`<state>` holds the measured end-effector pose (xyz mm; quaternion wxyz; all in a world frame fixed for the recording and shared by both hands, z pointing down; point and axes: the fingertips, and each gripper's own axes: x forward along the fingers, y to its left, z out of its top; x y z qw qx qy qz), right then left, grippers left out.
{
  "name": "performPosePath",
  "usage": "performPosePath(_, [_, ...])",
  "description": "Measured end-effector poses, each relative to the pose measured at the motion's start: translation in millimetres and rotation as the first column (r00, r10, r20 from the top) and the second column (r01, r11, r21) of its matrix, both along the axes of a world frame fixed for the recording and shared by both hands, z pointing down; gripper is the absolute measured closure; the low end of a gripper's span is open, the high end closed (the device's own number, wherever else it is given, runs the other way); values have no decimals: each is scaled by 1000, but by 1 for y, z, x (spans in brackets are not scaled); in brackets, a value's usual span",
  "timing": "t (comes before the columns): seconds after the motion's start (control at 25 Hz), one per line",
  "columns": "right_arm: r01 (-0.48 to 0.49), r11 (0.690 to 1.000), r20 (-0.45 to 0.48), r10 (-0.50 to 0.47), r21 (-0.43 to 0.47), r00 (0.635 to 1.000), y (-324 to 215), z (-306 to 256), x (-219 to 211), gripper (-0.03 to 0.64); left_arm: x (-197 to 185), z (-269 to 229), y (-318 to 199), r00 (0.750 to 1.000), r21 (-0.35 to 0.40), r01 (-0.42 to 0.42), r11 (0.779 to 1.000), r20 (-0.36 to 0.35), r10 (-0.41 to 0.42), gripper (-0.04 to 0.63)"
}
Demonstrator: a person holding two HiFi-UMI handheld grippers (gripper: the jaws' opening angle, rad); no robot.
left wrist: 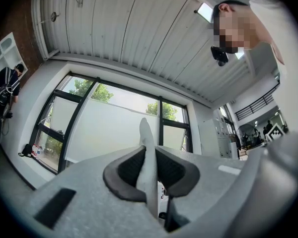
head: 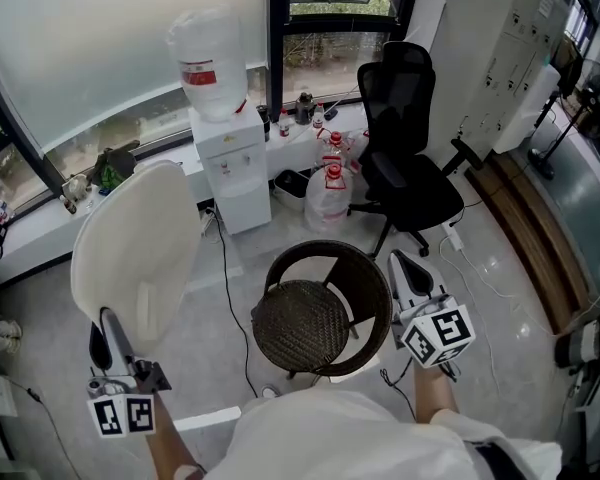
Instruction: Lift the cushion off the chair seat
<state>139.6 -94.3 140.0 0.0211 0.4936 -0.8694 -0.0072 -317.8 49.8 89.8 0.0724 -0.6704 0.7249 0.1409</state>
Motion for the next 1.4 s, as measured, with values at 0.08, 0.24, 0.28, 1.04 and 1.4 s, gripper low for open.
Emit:
performPosePath(0.08, [-3, 1000, -1, 3, -1, 1000, 2, 2, -2, 615, 0, 1, 1, 1000, 1, -4, 1000, -1, 4, 544])
performPosePath(0.24, [-1, 1000, -15, 1, 7, 1000, 4, 2, -8, 615, -2, 4, 2, 1000, -5, -12, 1000, -12, 12, 543])
performPosePath(0.28, [0, 1000, -14, 0, 7, 1000, 4, 1, -9, 615, -3, 5, 2, 1000, -9, -13, 1000, -14, 13, 543])
performPosePath(1.04, [-14, 1000, 38, 15, -14, 999, 16, 17, -21, 615, -1, 12, 9, 999, -12, -35, 999, 6, 35, 543])
performPosePath(1.4, [-12, 1000, 34, 12, -14, 999, 22, 19, -24, 615, 3, 9, 10, 999, -10, -48, 999, 14, 48, 543])
